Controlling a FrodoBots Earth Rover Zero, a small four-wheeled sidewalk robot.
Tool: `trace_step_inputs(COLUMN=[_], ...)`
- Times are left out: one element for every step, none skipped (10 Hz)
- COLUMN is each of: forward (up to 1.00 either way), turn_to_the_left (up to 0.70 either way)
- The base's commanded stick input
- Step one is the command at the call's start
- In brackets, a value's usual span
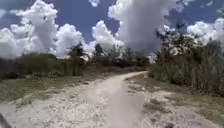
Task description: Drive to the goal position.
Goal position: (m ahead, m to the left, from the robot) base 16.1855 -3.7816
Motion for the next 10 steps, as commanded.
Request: trace_step_inputs(forward=[0.5,0.5,0.5,0.5,0.5,0.5,0.5,0.5,0.5,0.5], turn_to_the_left=[0.0,0.0,0.0,0.0,0.0,0.0,0.0,0.0,0.0,0.0])
